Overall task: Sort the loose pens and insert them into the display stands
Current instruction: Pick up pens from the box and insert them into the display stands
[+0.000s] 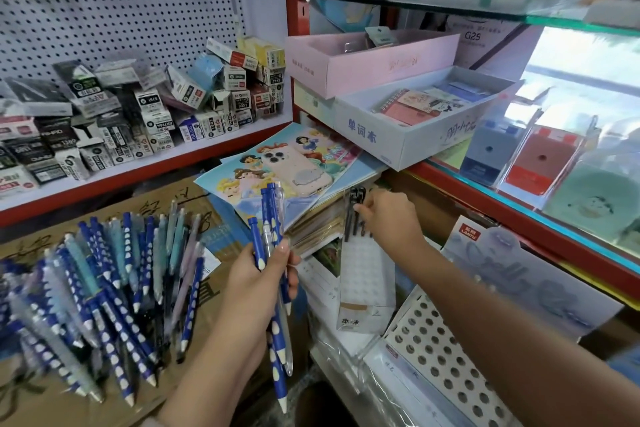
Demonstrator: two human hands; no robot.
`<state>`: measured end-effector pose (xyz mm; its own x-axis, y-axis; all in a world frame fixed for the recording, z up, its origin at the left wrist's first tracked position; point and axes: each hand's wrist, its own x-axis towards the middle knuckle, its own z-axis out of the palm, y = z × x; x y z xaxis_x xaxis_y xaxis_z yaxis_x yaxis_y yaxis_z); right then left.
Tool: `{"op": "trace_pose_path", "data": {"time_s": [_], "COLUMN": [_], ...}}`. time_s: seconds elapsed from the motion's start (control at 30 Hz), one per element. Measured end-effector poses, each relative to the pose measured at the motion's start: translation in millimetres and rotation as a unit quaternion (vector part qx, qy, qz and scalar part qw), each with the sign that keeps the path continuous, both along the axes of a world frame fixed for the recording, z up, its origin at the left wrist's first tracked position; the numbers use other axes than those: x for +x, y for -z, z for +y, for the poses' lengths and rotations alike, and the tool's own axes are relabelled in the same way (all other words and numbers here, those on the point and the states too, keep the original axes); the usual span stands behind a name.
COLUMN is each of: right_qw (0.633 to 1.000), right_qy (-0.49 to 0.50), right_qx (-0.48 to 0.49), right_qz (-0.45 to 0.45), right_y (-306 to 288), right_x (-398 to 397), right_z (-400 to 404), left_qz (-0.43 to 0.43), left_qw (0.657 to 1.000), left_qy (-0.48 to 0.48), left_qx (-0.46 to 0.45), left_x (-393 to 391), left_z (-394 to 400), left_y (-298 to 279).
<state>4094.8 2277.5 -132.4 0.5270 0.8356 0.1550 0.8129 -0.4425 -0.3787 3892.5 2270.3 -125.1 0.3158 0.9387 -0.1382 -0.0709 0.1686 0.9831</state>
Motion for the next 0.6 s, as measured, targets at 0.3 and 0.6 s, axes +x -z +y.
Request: {"op": "trace_pose_path", "data": {"time_s": [0.3, 0.6], "right_qw": [0.932, 0.902], "right_qy": [-0.112, -0.047], "right_qx": [0.117, 0.085], "right_qz": [0.324, 0.421], "right_y": [-53.0, -64.3], "right_x": [-53.0, -47.8], "right_z": [-23.3, -55.2], "left_qz": [0.012, 0.057], "left_qw": [0.998, 0.993], "left_qy": [0.056, 0.060], "left_qx": [0.022, 0.089], "left_x": [13.2, 26.5], "left_z": [-18.7, -40.8], "left_y": [-4.4, -7.7]}}
